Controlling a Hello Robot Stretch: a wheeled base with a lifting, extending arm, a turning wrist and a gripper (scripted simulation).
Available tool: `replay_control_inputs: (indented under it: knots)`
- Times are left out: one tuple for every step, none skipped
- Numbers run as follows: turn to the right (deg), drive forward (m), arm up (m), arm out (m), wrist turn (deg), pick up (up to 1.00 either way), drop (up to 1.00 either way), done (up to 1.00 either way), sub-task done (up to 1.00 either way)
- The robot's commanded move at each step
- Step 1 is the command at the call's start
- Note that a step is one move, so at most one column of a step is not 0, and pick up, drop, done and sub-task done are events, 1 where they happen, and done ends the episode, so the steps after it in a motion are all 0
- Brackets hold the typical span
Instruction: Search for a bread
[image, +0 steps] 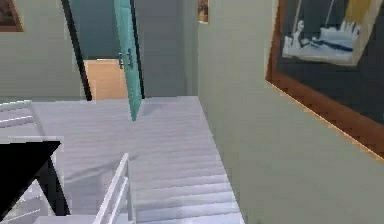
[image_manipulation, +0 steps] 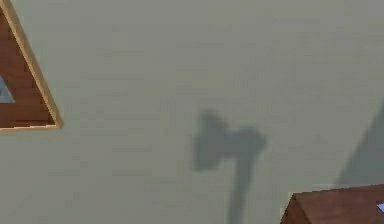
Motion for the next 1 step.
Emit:
replay_control_inputs:
  knots:
    - [0.0, 0.95, 0.0, 0.0, 0.0, 0.0, 0.0, 0.0, 0.0]
